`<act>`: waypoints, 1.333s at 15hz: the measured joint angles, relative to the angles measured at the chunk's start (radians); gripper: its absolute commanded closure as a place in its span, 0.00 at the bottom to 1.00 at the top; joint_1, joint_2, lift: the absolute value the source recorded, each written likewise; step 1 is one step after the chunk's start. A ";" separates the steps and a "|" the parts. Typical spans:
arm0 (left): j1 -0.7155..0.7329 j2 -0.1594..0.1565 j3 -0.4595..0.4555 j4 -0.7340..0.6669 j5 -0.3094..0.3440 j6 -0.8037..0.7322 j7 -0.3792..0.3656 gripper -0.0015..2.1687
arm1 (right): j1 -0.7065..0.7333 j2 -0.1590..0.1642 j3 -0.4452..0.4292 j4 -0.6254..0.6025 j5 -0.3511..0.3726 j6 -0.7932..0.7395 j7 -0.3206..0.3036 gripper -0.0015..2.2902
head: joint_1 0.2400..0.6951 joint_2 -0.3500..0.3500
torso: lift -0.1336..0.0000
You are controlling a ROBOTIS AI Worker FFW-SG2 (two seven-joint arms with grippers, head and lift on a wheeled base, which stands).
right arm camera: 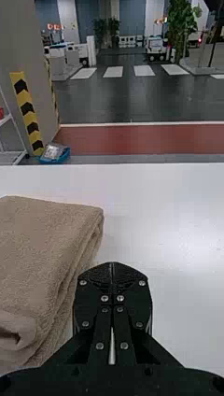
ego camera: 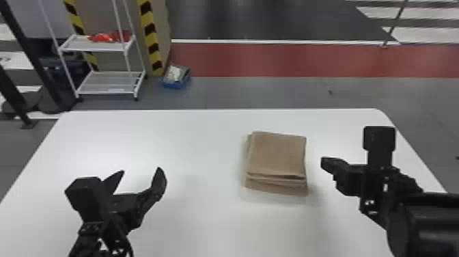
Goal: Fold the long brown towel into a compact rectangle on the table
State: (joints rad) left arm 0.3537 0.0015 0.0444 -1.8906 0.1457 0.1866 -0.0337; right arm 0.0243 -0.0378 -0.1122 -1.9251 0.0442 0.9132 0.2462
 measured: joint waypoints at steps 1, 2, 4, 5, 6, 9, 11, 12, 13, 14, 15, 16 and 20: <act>-0.003 0.000 0.000 0.001 0.000 0.001 0.000 0.04 | -0.041 -0.001 -0.001 0.056 0.003 -0.005 -0.003 0.83 | 1.00 0.46 | 0.14; -0.006 0.000 0.000 0.003 0.000 0.003 0.000 0.04 | -0.076 -0.001 -0.001 0.102 0.004 -0.009 -0.004 0.83 | 1.00 0.46 | 0.14; -0.014 0.000 0.000 0.007 0.000 0.007 0.001 0.04 | -0.147 -0.002 0.004 0.196 0.014 -0.021 -0.019 0.83 | 1.00 0.46 | 0.14; -0.022 0.000 -0.001 0.012 0.000 0.011 0.000 0.04 | -0.179 -0.002 0.008 0.239 0.021 -0.028 -0.022 0.83 | 1.00 0.45 | 0.14; -0.031 0.000 -0.002 0.019 0.000 0.015 0.000 0.04 | -0.207 -0.002 0.016 0.275 0.030 -0.031 -0.023 0.83 | 1.00 0.46 | 0.14; -0.064 0.000 -0.011 0.047 0.000 0.025 -0.004 0.04 | -0.241 0.000 0.057 0.339 0.045 -0.032 -0.022 0.83 | 1.00 0.47 | 0.14; -0.079 0.000 -0.016 0.061 -0.001 0.030 -0.006 0.04 | -0.243 0.005 0.102 0.355 0.044 -0.033 -0.022 0.83 | 1.00 0.50 | 0.14; -0.082 0.000 -0.018 0.064 -0.001 0.030 -0.006 0.04 | -0.242 0.009 0.127 0.358 0.044 -0.034 -0.022 0.83 | 1.00 0.52 | 0.14; -0.082 0.000 -0.018 0.064 -0.002 0.030 -0.005 0.04 | -0.235 0.015 0.151 0.356 0.043 -0.037 -0.022 0.83 | 1.00 0.54 | 0.14; -0.082 0.000 -0.018 0.064 -0.002 0.030 -0.005 0.04 | -0.225 0.019 0.168 0.347 0.043 -0.041 -0.022 0.83 | 1.00 0.55 | 0.14; -0.082 0.000 -0.018 0.064 -0.002 0.031 -0.005 0.04 | -0.214 0.023 0.187 0.334 0.042 -0.045 -0.022 0.83 | 1.00 0.57 | 0.14; -0.082 0.000 -0.018 0.063 -0.002 0.031 -0.005 0.04 | -0.205 0.027 0.203 0.326 0.041 -0.049 -0.023 0.83 | 1.00 0.58 | 0.14; -0.082 0.000 -0.018 0.062 0.000 0.028 -0.006 0.04 | -0.198 0.037 0.242 0.321 0.037 -0.068 -0.024 0.83 | 1.00 0.63 | 0.14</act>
State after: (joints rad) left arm 0.2715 0.0015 0.0266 -1.8285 0.1457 0.2151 -0.0394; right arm -0.1735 -0.0004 0.1300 -1.6043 0.0814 0.8448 0.2223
